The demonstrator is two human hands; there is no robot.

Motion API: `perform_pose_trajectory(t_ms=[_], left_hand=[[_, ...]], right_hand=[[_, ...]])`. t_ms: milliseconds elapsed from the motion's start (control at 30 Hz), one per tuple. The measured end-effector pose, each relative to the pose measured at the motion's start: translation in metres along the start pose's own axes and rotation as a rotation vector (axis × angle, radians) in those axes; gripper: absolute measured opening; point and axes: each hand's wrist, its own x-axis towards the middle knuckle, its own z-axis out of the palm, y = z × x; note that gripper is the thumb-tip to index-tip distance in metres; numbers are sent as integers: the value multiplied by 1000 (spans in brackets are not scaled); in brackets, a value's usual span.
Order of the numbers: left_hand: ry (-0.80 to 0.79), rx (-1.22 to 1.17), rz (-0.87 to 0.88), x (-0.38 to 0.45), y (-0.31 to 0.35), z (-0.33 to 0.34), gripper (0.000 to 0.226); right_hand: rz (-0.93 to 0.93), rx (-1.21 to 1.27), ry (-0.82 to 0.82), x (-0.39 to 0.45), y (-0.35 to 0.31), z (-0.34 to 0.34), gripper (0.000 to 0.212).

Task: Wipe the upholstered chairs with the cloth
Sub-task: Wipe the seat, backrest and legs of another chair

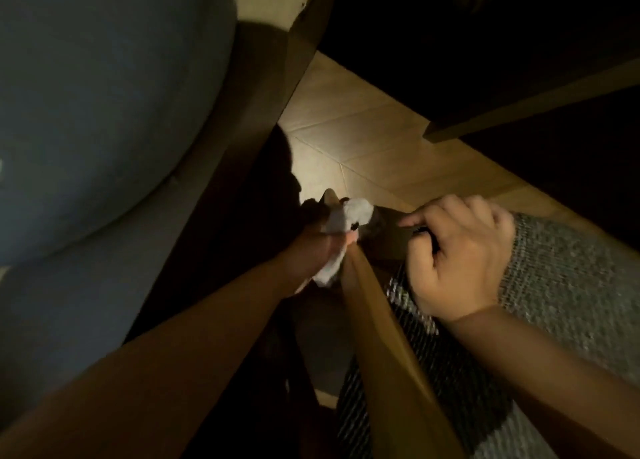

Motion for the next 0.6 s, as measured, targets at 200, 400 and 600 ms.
perform_pose_trajectory(t_ms=[200,400,600], left_hand=[[-105,0,24,-79,24,-24,14],[-210,-256,230,-182,72,-29,55],[-327,-289,393,-273,103,27,62]], right_hand=[[102,0,-43,1,-8,-8,31],[949,1202,312,29,-61,-85,24],[683,1473,-396,-29,-67,-197,18]])
